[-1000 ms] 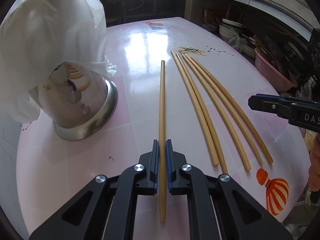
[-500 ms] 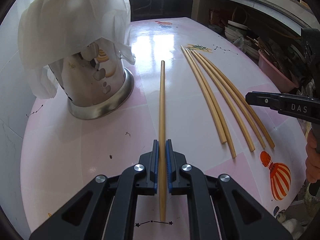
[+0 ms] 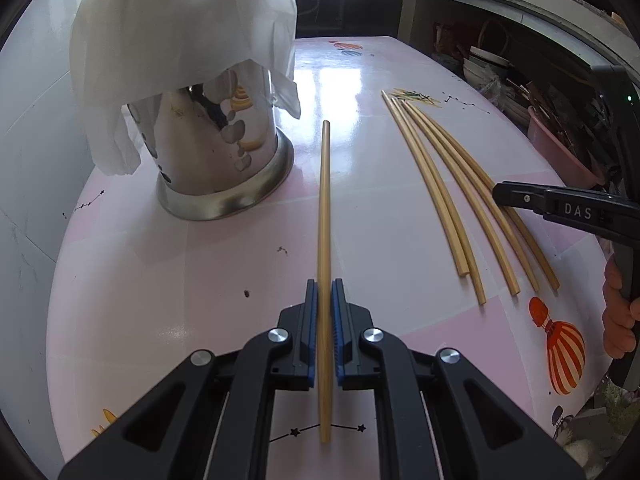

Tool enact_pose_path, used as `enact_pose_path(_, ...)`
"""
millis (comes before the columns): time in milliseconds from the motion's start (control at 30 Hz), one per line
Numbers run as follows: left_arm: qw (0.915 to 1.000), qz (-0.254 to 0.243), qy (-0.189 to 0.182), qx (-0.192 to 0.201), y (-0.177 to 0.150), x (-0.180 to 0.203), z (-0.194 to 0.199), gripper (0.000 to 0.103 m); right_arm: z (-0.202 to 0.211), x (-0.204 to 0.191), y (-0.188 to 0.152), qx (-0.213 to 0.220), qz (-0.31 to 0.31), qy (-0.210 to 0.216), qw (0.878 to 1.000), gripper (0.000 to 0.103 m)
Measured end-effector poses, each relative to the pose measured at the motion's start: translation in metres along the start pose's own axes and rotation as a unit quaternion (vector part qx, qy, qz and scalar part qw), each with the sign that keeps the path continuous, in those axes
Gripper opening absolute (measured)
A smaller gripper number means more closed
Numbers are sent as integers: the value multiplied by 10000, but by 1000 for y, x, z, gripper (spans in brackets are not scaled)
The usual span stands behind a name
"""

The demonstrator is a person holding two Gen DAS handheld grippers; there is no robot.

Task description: Organize utensils

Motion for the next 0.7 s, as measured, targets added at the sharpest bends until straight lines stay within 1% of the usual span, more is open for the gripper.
enact_pose_path(233, 9998, 162, -93, -120, -10, -9, 4, 6, 7, 12, -18, -155, -210, 293, 9992, 5)
enact_pose_path(500, 9980, 279, -363, -433, -31, -18, 11, 6, 12, 14, -42, -351, -140, 577, 9976, 5)
enact_pose_path(633, 9945, 415, -635, -721, -42, -26, 16, 7, 12, 9, -46, -425, 0, 552, 9976, 5)
enact_pose_path(700, 9931, 440, -700, -828, -47, -29, 19, 7, 12, 7, -47, -425, 28, 530, 9977, 5)
Point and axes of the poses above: each gripper's, at about its wrist camera, not at the fingertips, and z roughly against the way its jaws point, x to its right, y to its top, the point moved 4 cm from there along -z, roughly the way its jaws point, and after that the axes turned 15 degrees about -x, right-handed, at the moved point
